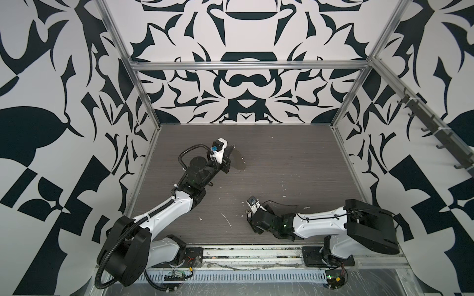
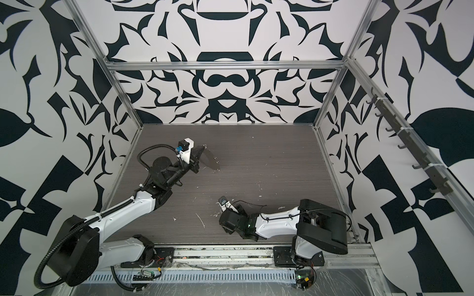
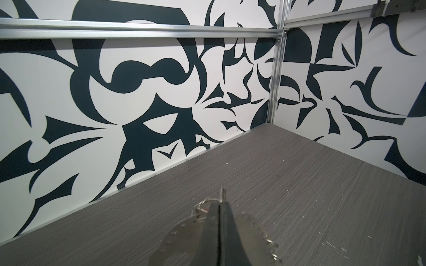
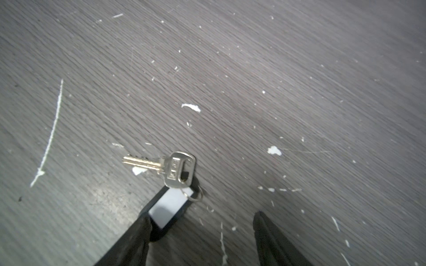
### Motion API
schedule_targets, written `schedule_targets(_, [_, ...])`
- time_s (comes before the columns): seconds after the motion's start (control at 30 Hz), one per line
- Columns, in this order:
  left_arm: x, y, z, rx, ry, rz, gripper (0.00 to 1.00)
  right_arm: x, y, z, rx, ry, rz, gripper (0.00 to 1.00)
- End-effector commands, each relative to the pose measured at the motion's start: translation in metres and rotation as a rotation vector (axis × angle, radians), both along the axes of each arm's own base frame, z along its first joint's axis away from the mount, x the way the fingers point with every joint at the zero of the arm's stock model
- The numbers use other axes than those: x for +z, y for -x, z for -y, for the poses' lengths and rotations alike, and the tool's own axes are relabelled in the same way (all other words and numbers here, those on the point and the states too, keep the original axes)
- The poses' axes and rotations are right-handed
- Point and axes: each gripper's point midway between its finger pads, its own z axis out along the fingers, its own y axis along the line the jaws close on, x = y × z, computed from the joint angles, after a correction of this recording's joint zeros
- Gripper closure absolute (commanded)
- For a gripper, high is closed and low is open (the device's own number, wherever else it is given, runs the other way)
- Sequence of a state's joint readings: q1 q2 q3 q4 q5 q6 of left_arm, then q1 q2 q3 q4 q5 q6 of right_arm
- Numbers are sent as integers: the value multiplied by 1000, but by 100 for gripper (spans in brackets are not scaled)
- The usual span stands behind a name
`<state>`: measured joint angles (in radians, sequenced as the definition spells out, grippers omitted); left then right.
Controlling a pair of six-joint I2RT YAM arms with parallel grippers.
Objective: Attach keys to a key ring
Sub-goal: Rotate the key from the bottom-center of the table, then pick up the key from the bottom-center of the table.
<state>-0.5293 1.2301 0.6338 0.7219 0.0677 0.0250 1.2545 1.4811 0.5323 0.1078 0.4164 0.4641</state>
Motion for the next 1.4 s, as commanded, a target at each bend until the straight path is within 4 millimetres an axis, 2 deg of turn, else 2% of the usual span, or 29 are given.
schedule_targets(0.0, [19,5,-4,-3,48,58,100,-1,0,21,-50,34,16,28])
schedule_targets(0.1, [19,6,-4,-6,49,57,100,3,5,14,6,-9,12,30])
schedule_targets(0.27, [18,5,-3,-9,49,54,100,30,16,-11,138,-228,27,30])
schedule_targets(0.4, [19,6,-3,-11,50,54,100,45,4,-5,128,-309,35,36])
schedule_targets(0.5, [19,6,-3,-12,50,55,100,44,-8,0,116,-267,68,43])
schedule_targets(0.63, [18,5,-3,-9,47,57,100,40,-14,-4,185,-184,107,50])
schedule_targets(0.7, [19,5,-3,-8,46,58,100,45,-18,-3,198,-129,134,48])
schedule_targets(0.9, [18,3,-2,-10,39,58,100,75,-35,16,135,5,214,41])
schedule_targets(1.07, [18,7,1,-38,32,61,100,80,-19,8,329,29,258,42])
schedule_targets(1.2, [18,9,4,-55,18,74,100,87,-10,10,420,93,260,51])
schedule_targets(1.27, [18,10,6,-69,14,78,100,86,-8,8,465,114,261,52])
schedule_targets(1.37, [19,12,7,-83,14,82,100,73,-12,7,500,190,268,54])
